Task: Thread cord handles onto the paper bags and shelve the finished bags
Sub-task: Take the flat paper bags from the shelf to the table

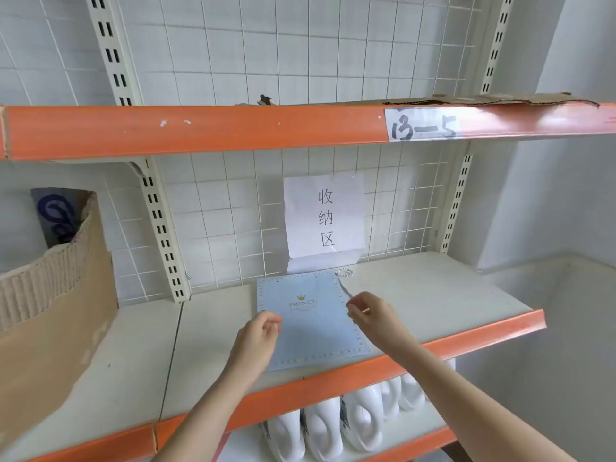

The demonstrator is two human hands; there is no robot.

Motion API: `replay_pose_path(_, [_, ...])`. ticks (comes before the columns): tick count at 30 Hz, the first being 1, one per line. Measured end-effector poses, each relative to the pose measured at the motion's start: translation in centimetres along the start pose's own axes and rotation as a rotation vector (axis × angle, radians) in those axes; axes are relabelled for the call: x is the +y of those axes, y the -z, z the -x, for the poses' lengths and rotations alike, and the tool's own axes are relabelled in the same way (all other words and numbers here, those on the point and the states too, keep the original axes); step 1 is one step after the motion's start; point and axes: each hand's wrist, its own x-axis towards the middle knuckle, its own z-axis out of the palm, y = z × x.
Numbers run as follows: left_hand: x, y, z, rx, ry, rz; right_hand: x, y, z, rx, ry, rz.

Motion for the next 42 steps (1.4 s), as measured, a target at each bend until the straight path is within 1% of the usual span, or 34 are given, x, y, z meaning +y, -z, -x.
replay_pose_path(3, [-0.8,-0.6,-2.5,0.008,0.068,-0.141,0.1,-0.8,-2.5,-0.019,-0.025,0.113])
replay_pose_path(8, [-1.8,-1.5,-6.0,-0.071,0.206,-0.388,1.5,-2.0,-6.2,-0.064,-0.123,0.322])
replay_pose_path(10, [-2.0,-1.8,-6.7,-0.085,0.270,-0.455,2.2,-2.4,-7.3,-0.065,-0.149,0.382])
replay_pose_path(12, [-2.2,-2.2,-7.0,-0.060,0.309,-0.476,2.8,-2.9,-8.0,-0.065,-0.175,0.415])
replay_pose_path(15, [-2.3,-2.5,-7.0,0.059,0.306,-0.418,3.0,-3.8,-8.4,-0.071,-0.221,0.401])
replay_pose_path(17, [-2.9,-2.7,-6.9,0.099,0.302,-0.382,3.3,-4.4,-8.6,-0.070,-0.231,0.389])
replay_pose_path(21, [-3.9,-2.5,-7.2,0.105,0.296,-0.320,3.9,-5.1,-8.5,-0.043,-0.232,0.398])
replay_pose_path(24, [-4.0,-2.3,-8.0,0.079,0.326,-0.263,3.6,-4.9,-8.4,-0.039,-0.216,0.473])
replay_pose_path(27, [-3.6,-2.0,-8.3,0.090,0.374,-0.112,3.3,-4.8,-8.7,-0.072,-0.229,0.498])
replay_pose_path(30, [-4.0,-1.6,-8.1,0.143,0.431,0.120,4.0,-4.7,-9.1,-0.062,-0.308,0.387])
replay_pose_path(32, [-4.1,-1.1,-7.7,0.125,0.444,0.207,4.6,-4.8,-9.2,-0.058,-0.342,0.356])
replay_pose_path(35, [-4.0,-0.9,-7.1,0.072,0.429,0.240,4.8,-4.8,-9.0,-0.039,-0.347,0.329])
replay_pose_path(39, [-2.9,-0.8,-6.6,0.094,0.358,0.252,4.1,-4.3,-8.4,-0.013,-0.387,0.294])
replay_pose_path(40, [-2.8,-0.8,-6.7,0.114,0.355,0.269,4.0,-4.2,-8.5,0.003,-0.412,0.257])
replay_pose_path(41, [-2.5,-0.7,-6.7,0.129,0.353,0.290,3.8,-4.1,-8.4,0.027,-0.458,0.166])
replay_pose_path(42, [-2.4,-0.6,-6.8,0.145,0.349,0.310,3.4,-3.8,-8.4,0.057,-0.516,0.012])
